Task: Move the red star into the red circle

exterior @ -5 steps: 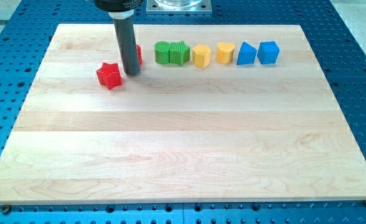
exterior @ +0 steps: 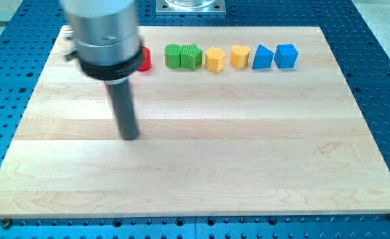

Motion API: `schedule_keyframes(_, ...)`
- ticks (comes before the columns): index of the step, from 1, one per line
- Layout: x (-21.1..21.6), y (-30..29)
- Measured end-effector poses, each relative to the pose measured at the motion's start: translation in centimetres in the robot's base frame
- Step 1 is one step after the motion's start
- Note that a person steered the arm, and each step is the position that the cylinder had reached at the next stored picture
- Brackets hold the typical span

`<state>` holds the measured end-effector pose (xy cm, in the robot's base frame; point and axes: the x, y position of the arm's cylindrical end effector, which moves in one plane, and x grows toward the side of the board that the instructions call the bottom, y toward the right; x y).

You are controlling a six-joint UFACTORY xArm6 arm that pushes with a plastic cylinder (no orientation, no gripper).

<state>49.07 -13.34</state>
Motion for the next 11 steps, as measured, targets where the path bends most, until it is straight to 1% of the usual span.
schedule_keyframes(1, -5.4, -4.1)
schedule_keyframes(2, -6.0, -4.0)
schedule_keyframes(3, -11.9, -2.2)
schedule_keyframes(4, -14.4, -1.3)
schedule_keyframes(5, -14.4, -1.4)
schedule_keyframes(6, -10.6, -2.2)
schedule_keyframes(7, -2.9, 1.1)
schedule_keyframes(8, -0.5, 4.9)
schedule_keyframes(9, -1.5, 9.7)
schedule_keyframes(10, -7.8, 10.7)
schedule_keyframes(11, -10.0, 8.1)
